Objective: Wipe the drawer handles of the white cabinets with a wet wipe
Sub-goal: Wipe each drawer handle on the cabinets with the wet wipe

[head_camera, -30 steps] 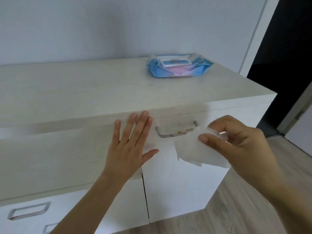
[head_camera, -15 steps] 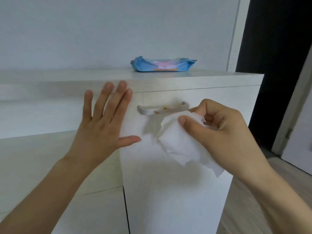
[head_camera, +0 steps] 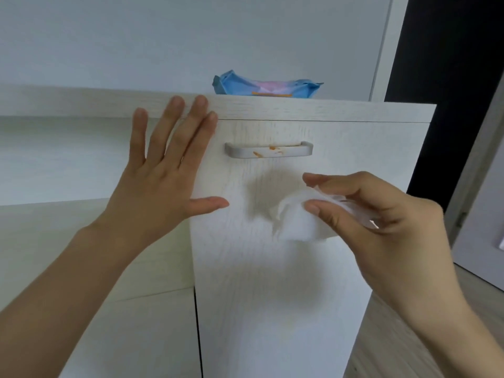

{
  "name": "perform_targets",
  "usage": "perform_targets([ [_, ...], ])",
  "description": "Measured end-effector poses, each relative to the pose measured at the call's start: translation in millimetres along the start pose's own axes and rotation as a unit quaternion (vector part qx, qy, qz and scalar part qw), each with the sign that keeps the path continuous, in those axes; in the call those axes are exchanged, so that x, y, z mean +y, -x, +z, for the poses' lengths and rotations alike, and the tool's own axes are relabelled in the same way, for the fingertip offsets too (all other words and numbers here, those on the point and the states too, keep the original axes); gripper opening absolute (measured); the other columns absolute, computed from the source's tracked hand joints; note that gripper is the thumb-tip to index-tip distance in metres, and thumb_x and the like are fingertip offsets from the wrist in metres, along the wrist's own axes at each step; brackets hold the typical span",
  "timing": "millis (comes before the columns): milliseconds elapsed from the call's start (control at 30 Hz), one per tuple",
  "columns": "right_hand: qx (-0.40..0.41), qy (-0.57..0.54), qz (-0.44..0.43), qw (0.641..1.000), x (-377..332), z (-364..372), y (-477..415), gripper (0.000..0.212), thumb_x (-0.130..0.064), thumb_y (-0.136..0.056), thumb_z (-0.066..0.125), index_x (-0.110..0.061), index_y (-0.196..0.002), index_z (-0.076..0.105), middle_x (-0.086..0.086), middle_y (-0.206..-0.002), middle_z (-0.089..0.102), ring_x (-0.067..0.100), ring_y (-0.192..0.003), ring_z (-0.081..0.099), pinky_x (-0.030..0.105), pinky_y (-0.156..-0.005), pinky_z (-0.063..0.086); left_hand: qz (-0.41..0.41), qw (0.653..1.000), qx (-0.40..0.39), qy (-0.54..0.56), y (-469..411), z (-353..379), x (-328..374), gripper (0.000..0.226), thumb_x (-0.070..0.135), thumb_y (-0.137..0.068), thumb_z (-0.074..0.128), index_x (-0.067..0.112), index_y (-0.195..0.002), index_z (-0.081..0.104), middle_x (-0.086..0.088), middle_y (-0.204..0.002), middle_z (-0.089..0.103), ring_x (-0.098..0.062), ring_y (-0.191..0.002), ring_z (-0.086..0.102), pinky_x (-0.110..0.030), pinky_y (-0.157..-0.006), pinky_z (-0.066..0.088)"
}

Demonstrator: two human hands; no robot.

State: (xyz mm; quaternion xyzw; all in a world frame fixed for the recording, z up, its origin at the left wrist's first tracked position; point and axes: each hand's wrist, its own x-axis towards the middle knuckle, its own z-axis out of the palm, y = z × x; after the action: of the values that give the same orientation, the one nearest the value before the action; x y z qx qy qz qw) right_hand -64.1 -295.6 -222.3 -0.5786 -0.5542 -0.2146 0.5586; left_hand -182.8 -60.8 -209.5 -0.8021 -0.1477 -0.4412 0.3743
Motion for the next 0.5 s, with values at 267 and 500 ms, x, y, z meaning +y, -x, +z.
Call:
perform_targets([
  [267, 0.008, 0.031, -0.086, 0.996, -3.7, 4.6, -11.1, 0.023, -0.01, -0.084, 0.063, -0.022, -0.103, 0.066, -0.021, -0.105, 0.063, -0.01, -0.101, 0.058, 0.003, -0.086, 0.043, -0.002, 0.977, -0.032, 0.209, -6.8, -55.7, 15.4, 0.097, 0.079, -0.085, 0.023, 0.007, -0.151, 0.015, -0.013, -0.159, 0.005, -0.023, -0.146, -0.005, -0.043, -0.114, -0.015],
  [500, -0.029, 0.058, -0.15, 0.987, -9.8, -0.5, -16.5, 0.043, -0.011, -0.086, 0.062, -0.019, -0.125, 0.049, -0.019, -0.117, 0.055, -0.015, -0.108, 0.049, 0.004, -0.091, 0.04, 0.027, 0.957, 0.041, 0.286, -28.1, -93.2, 25.6, 0.042, 0.04, -0.093, 0.049, 0.004, -0.098, 0.07, 0.0, -0.135, 0.046, -0.024, -0.133, 0.034, -0.047, -0.111, 0.021],
])
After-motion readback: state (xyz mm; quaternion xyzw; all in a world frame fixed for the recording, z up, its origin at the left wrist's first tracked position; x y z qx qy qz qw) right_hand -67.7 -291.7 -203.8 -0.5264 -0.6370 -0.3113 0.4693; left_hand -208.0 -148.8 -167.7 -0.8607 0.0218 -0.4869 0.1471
